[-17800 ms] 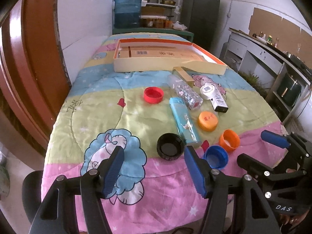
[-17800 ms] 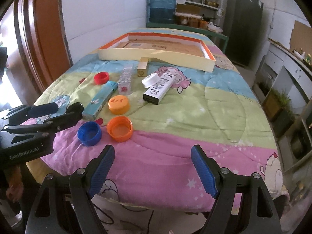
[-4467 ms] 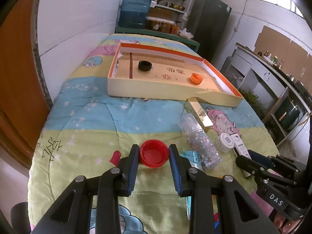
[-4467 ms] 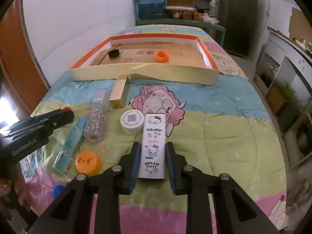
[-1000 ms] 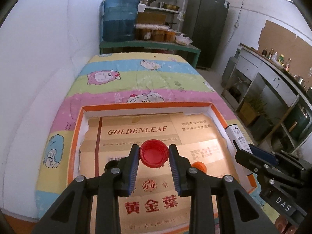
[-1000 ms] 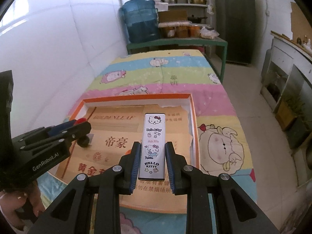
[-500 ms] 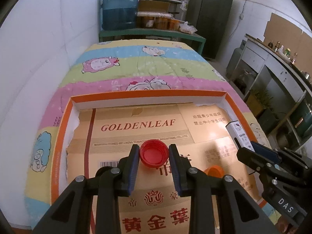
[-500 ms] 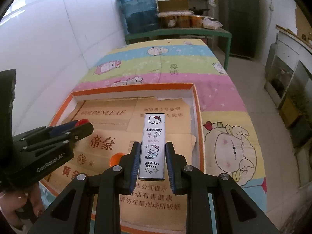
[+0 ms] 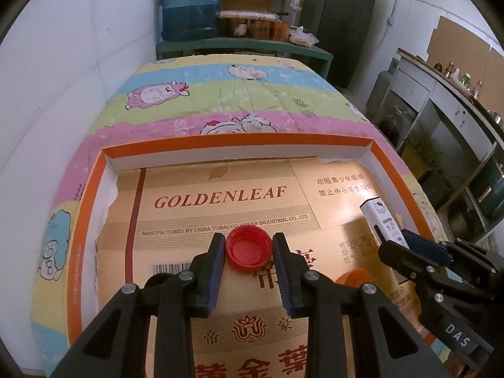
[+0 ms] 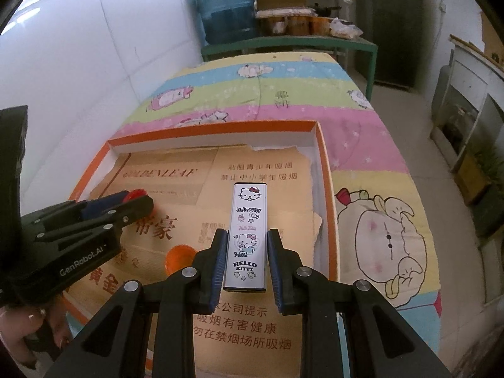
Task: Organize rigid objects
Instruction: 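Carry the red cap and Hello Kitty box over the cardboard tray with both grippers, then open both grippers to drop the red cap and Hello Kitty box into the tray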
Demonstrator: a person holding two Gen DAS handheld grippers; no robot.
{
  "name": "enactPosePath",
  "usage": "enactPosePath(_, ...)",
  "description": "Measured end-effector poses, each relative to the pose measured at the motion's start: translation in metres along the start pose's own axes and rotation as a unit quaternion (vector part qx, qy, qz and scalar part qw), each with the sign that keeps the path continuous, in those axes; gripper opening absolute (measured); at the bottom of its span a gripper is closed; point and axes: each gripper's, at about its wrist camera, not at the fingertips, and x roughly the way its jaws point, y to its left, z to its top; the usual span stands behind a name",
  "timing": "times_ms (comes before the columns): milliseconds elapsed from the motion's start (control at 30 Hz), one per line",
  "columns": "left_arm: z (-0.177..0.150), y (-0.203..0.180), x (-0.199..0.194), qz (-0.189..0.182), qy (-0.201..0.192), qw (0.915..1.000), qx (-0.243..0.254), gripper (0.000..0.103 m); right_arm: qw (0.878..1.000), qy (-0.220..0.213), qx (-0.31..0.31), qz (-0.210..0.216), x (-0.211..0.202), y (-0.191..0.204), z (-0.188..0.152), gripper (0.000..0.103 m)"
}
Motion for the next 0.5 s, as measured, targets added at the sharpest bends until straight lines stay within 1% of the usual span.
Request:
enactPosePath(133, 0.0004, 0.0032, 0.0017, -0.012, 0.006, 0.9999, -0.005, 0.031, 1.000, 0.011, -0.002, -0.002, 0.0076, 0.0005, -0.0016, 0.027)
enactPosePath(200, 0.0003, 0.0067, 0.0030, -0.020, 0.011, 0.9997, -0.013, 0.031, 1.000, 0.013, -0.007, -0.011, 0.0097, 0.0009, -0.0023, 0.027)
enactPosePath(300, 0.0004, 0.0075, 0.0019, -0.019, 0.011, 0.9996, -0.017, 0.031, 1.000, 0.014, -0.005, -0.010, 0.0102, -0.0001, -0.0019, 0.027)
enactPosePath(400, -0.0004, 0.0072, -0.0021, -0.020, 0.006, 0.9997, -0.016, 0.032, 1.000, 0.009, -0.001, -0.009, 0.0069, -0.0012, -0.0023, 0.033)
enactPosePath(433, -0.0004, 0.0070, -0.0033, -0.020, 0.007, 0.9996, -0.017, 0.032, 1.000, 0.006, -0.002, -0.010, 0.0049, -0.0011, -0.0022, 0.033)
enactPosePath(500, -0.0003, 0.0059, -0.0046, -0.023, 0.009, 0.9996, -0.016, 0.041, 1.000, 0.002, -0.002, -0.009, 0.0009, -0.0012, -0.0023, 0.033)
